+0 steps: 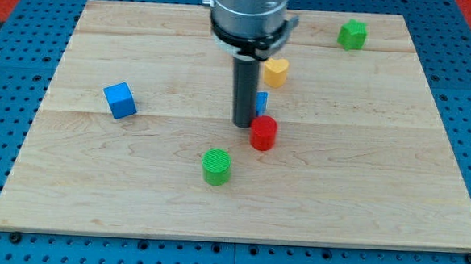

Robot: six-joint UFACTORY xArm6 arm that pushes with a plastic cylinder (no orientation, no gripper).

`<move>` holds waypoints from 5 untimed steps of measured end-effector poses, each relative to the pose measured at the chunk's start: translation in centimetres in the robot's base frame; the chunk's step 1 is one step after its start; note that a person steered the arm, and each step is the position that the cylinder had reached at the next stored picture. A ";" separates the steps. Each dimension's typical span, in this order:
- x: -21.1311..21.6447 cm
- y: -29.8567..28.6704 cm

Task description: Move the red circle toward the center right of the board

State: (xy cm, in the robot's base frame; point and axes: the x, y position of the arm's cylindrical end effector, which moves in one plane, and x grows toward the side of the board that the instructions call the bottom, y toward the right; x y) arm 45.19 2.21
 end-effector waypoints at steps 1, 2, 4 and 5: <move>-0.3 3.0; -2.3 1.1; 2.3 -4.1; 6.7 0.2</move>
State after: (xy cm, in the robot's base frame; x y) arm 51.91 2.39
